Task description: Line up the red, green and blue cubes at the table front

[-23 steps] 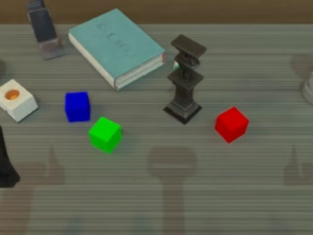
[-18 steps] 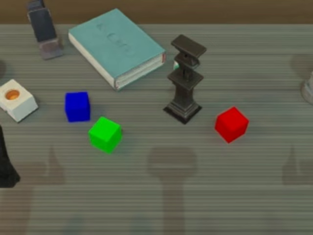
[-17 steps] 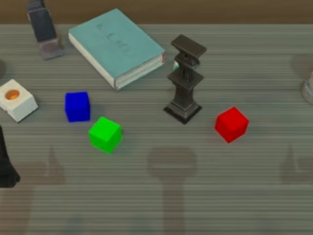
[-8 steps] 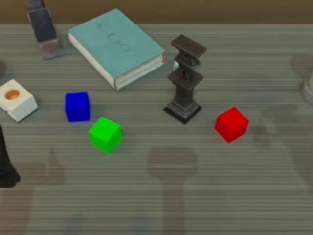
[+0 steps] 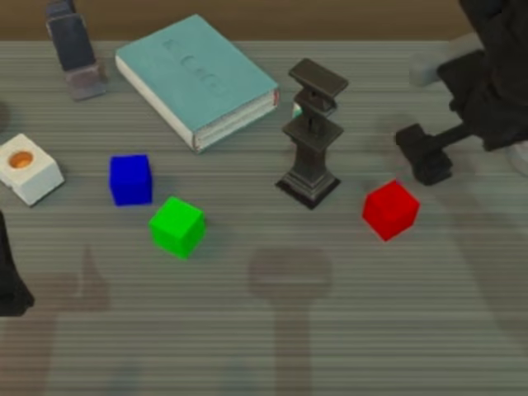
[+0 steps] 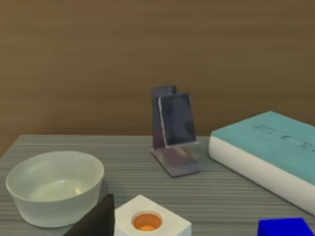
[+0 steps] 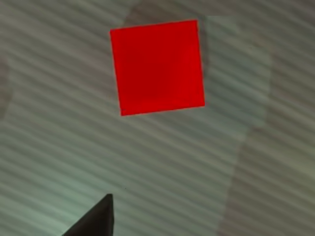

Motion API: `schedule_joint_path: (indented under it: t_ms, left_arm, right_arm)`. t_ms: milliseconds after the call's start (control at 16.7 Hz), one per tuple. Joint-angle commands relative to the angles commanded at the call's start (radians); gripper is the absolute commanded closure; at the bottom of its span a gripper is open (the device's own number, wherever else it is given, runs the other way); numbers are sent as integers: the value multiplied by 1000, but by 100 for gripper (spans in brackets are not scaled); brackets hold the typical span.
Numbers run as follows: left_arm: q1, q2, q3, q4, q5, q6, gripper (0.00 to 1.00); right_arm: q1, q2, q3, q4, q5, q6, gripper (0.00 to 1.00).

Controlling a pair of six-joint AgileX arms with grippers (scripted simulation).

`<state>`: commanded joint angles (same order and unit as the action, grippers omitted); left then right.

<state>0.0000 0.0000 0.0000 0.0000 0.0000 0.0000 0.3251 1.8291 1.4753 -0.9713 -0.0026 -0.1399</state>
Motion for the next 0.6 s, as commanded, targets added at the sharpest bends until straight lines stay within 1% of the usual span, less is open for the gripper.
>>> schedule_joint_path:
  t_ms: [300, 480, 600]
  left_arm:
    - [0, 0, 0, 0, 0, 0, 0]
    - [0, 0, 0, 0, 0, 0, 0]
    - [0, 0, 0, 0, 0, 0, 0]
  right_arm:
    - [61, 319, 297, -173, 3, -26, 0]
    - [78, 412, 388, -217, 6, -34, 0]
    - [80, 422, 398, -222, 6, -34, 0]
